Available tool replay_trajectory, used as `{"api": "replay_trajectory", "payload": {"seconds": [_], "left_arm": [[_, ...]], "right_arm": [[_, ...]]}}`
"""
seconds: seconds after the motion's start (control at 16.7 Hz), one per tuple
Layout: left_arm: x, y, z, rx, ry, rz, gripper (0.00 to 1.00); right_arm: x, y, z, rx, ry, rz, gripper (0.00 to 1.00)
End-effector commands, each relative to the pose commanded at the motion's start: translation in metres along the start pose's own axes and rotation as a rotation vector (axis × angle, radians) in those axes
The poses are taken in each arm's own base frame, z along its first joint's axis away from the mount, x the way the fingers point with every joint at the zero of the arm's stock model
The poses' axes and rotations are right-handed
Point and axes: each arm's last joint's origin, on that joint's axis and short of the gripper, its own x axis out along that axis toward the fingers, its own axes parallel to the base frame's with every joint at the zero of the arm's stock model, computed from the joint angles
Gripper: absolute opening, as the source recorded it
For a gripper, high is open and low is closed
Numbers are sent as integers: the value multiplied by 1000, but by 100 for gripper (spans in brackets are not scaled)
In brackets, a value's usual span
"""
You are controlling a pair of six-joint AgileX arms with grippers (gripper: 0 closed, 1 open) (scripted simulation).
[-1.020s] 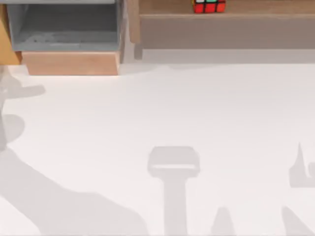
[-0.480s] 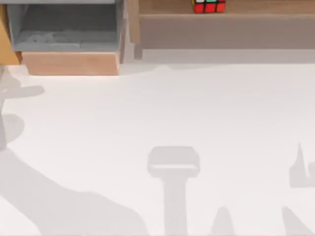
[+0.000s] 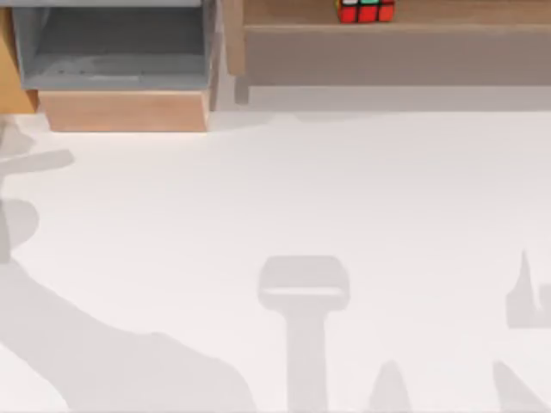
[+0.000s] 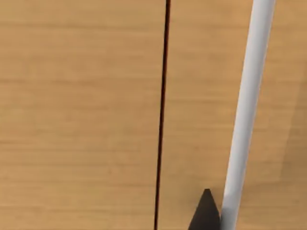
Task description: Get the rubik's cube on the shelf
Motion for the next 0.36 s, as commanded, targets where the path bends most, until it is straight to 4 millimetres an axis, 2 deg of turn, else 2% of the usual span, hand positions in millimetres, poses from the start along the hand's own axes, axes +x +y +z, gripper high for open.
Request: {"api": "replay_trajectory", "payload": {"seconds": [0.36], "left_arm": [[0, 0, 0, 0, 0, 0, 100]], "right_arm": [[0, 0, 0, 0, 0, 0, 100]]}}
